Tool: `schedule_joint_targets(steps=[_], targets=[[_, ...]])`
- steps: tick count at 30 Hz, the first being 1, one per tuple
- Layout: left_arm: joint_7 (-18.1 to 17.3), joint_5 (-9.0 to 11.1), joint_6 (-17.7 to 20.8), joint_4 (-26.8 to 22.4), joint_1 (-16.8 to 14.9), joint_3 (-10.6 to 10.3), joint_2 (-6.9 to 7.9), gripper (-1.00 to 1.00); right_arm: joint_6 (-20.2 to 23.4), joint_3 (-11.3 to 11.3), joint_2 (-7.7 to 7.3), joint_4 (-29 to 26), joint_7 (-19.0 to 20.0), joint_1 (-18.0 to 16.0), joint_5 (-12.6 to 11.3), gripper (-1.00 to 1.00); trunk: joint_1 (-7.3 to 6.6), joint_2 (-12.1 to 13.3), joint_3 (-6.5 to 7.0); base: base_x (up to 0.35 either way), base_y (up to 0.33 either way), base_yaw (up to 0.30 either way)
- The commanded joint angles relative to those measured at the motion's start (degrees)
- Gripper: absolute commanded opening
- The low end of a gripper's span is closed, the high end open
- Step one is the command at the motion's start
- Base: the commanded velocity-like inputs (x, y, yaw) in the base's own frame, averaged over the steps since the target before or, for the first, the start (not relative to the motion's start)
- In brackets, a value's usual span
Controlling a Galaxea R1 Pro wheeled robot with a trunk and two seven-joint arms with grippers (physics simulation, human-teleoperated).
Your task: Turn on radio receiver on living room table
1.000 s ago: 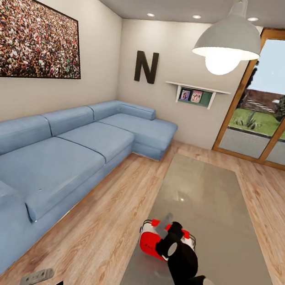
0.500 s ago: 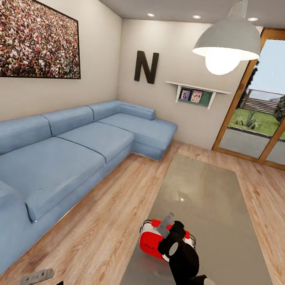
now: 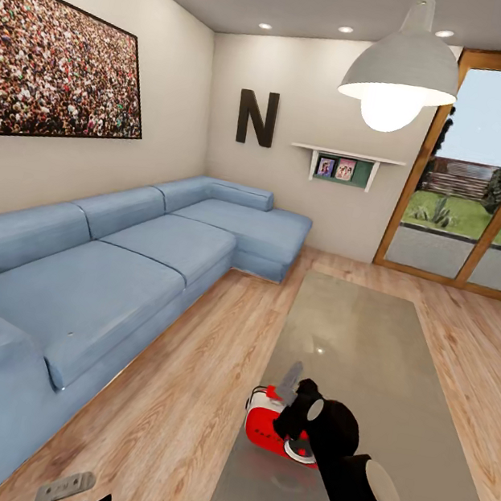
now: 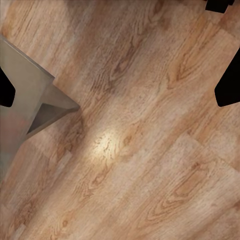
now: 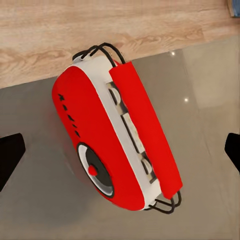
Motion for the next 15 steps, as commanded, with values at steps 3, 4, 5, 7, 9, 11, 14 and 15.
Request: schedule_joint_targets(steps=[3,4,5,7,9,11,14,15], targets=[[0.0,0.0,0.0,0.0,0.0,0.0,0.00,1.00,0.0,-1.7,-0.35,1.4,2.7,-1.5,0.4,1.00,0.00,0.0,0.00,0.000,0.000,0.000],[0.0,0.0,0.0,0.0,0.0,0.0,0.00,1.00,0.0,-2.4,-0.44,2.2,4.6,-2.0,0.8,1.00,0.00,0.0,0.00,0.000,0.000,0.000],[0.0,0.0,0.0,0.0,0.0,0.0,0.00,1.00,0.0,-3.0,-0.52,3.1,6.8,-2.5,1.3,1.00,0.00,0.0,0.00,0.000,0.000,0.000],[0.0,0.0,0.0,0.0,0.0,0.0,0.00,1.00,0.0,-3.7,-0.71,4.5,10.2,-3.3,2.4,1.00,0.00,0.0,0.00,0.000,0.000,0.000],[0.0,0.0,0.0,0.0,0.0,0.0,0.00,1.00,-0.3,-4.1,-1.02,5.9,13.8,-4.0,4.3,1.00,0.00,0.0,0.00,0.000,0.000,0.000],[0.0,0.0,0.0,0.1,0.0,0.0,0.00,1.00,-1.9,-4.4,-1.25,6.7,16.7,-4.3,5.6,1.00,0.00,0.0,0.00,0.000,0.000,0.000],[0.0,0.0,0.0,0.3,0.0,0.0,-0.05,1.00,-2.4,-4.5,-1.30,7.0,19.8,-4.5,5.8,1.00,0.00,0.0,0.00,0.000,0.000,0.000],[0.0,0.0,0.0,0.3,0.0,0.0,-0.06,1.00,-2.5,-4.5,-1.31,7.1,21.5,-4.7,5.8,1.00,0.00,0.0,0.00,0.000,0.000,0.000]])
